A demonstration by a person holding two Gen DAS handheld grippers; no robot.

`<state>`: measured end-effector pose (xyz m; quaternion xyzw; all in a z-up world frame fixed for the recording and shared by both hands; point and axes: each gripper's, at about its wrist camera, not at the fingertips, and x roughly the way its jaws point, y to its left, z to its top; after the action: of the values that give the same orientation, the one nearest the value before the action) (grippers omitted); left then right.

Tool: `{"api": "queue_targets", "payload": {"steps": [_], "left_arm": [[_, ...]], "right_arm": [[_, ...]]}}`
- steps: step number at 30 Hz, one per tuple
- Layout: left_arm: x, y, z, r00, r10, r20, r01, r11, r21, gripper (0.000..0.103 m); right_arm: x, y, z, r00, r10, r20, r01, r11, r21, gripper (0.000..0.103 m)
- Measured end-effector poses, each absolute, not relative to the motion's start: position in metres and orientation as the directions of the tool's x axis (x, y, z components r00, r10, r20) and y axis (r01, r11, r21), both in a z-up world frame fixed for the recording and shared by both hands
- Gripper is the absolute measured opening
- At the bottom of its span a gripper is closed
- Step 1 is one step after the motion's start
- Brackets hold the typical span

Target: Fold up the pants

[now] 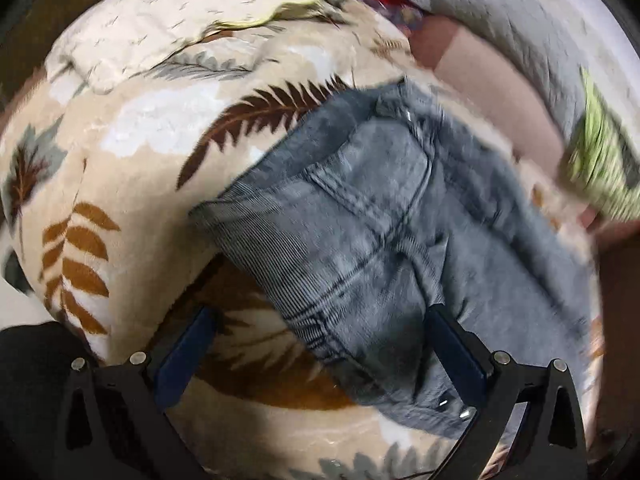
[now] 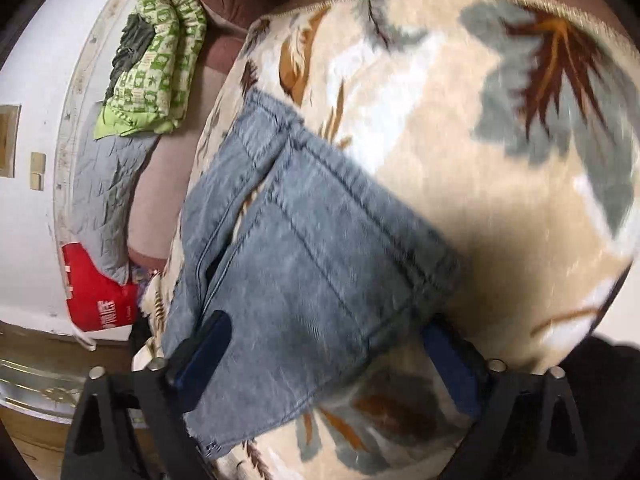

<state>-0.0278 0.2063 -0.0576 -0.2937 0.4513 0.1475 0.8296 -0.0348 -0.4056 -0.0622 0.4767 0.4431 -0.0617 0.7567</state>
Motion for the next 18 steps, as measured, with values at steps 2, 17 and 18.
{"api": "queue_targets", "payload": {"steps": [2,17,18], "left_arm": [[-0.034,0.221,-0.055,0.577,-0.032,-0.816,-0.541,0.734,-0.411,0.087],[-0.013,0.248,-0.058,0.507,-0.031,-0.861,-0.608,0.695,-0.383,0.004],[-0.013,0.248,-0.056,0.512,-0.028,-0.859,-0.605,0.698,-0.383,0.003]], "right_arm": [[-0.033,-0.408,-0.06,0.586,0.285,-0.758,0.54,0.56,0.628,0.065],[-0.018,-0.414,-0.058,0.573,0.264,-0.775,0.497,0.64,0.586,0.032],[-0.016,-0.415,-0.057,0.574,0.266,-0.775,0.491,0.645,0.585,0.027]]}}
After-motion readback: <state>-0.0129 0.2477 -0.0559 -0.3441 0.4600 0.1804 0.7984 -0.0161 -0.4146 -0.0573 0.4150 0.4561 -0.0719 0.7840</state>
